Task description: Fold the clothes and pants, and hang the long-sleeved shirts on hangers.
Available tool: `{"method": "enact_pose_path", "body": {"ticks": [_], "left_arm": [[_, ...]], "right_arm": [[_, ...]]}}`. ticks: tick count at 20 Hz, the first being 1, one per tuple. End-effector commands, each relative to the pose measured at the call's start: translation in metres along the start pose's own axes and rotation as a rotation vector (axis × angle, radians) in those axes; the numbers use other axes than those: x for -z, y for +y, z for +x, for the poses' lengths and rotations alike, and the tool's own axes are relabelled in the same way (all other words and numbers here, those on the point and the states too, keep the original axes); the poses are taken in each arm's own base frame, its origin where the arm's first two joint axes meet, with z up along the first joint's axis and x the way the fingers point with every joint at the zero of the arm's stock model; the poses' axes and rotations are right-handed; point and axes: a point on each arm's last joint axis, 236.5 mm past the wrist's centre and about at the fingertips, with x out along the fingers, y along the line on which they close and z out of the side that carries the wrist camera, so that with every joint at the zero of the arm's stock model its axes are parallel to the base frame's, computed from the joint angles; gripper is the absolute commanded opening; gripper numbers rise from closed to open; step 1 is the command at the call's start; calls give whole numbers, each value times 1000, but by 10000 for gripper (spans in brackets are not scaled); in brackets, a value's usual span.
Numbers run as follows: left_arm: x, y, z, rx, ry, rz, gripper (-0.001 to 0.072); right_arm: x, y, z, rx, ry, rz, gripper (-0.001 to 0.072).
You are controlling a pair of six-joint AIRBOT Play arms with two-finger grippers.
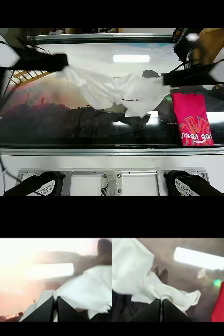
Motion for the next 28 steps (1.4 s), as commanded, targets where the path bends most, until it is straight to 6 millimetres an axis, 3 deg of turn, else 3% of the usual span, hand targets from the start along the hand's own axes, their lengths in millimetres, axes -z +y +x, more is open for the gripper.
{"method": "enact_pose_path", "body": {"ticks": [1, 3, 5, 8, 10, 12, 14, 17, 18, 19, 20, 22, 25, 28], "left_arm": [[-58, -28, -137, 23, -333, 62, 12], [-66, -37, -181, 29, -446, 81, 12], [-64, -40, -206, 33, -513, 88, 12], [-48, -35, -200, 31, -514, 78, 12], [-27, -24, -170, 15, -432, 60, 12], [3, -7, -121, -10, -290, 33, 12], [47, 13, -63, -39, -97, -20, 12], [118, 43, 19, -83, 170, -80, 12], [137, 54, 43, -99, 225, -97, 12], [154, 62, 62, -113, 269, -111, 12], [169, 71, 77, -125, 308, -124, 12], [196, 87, 99, -152, 389, -155, 12], [226, 98, 108, -172, 487, -180, 12], [226, 98, 111, -171, 486, -181, 12]], "right_arm": [[-40, -2, -121, 77, -260, -25, 12], [-43, 6, -157, 74, -345, -3, 12], [-41, 11, -179, 74, -391, -2, 12], [-40, 13, -186, 61, -408, 62, 12], [-38, 9, -168, 51, -359, 124, 12], [-28, 0, -125, 54, -230, 146, 12], [-13, -13, -62, 58, -74, 174, 13], [17, -37, 49, 66, 151, 212, 32], [28, -44, 83, 67, 211, 207, 201], [40, -50, 105, 67, 263, 211, 451], [51, -56, 120, 69, 307, 219, 520], [67, -61, 121, 60, 370, 200, 514], [102, -60, 97, 36, 453, 195, 514], [177, -36, 100, -10, 540, 397, 515]]}}
